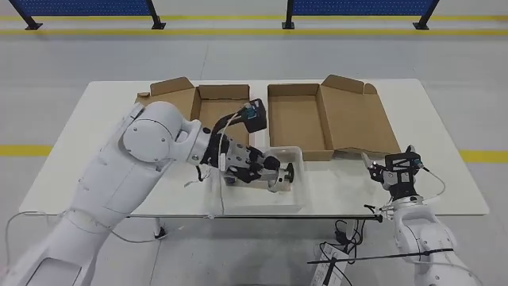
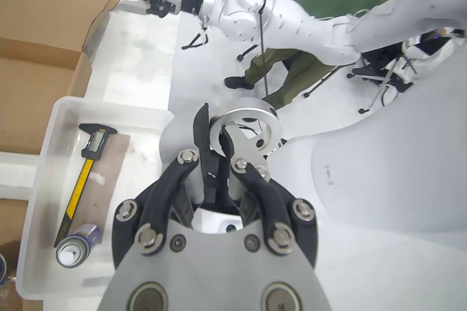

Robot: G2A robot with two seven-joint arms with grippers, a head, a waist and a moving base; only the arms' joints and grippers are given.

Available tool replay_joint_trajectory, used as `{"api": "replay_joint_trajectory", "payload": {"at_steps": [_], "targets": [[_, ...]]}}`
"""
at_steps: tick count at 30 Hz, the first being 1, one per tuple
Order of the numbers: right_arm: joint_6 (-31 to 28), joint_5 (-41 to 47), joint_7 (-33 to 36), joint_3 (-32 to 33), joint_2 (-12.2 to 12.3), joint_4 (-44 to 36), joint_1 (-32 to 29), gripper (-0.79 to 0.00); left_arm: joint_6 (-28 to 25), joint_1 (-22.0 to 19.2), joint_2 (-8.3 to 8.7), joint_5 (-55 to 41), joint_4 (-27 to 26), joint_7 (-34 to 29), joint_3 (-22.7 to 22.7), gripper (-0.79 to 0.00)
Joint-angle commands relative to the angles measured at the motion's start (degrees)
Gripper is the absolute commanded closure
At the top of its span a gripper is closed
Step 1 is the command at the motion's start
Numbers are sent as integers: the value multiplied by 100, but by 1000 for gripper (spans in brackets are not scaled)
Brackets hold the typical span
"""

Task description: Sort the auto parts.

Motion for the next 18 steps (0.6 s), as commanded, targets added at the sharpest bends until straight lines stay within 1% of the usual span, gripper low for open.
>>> {"api": "replay_joint_trajectory", "payload": {"at_steps": [1,3,7,12,15,18], "targets": [[0,0,0,0,0,0,0,-785,-43,-78,-11,92,82,44,99,0],[0,0,0,0,0,0,0,-785,-11,-185,-27,375,133,19,237,0],[0,0,0,0,0,0,0,-785,-91,-340,-99,571,309,171,526,0],[0,0,0,0,0,0,0,-785,-112,-595,-218,891,547,365,922,0],[0,0,0,0,0,0,0,-785,-59,-751,-296,1089,675,525,1132,0],[0,0,0,0,0,0,0,-785,102,-933,-379,1460,818,693,1336,0]]}}
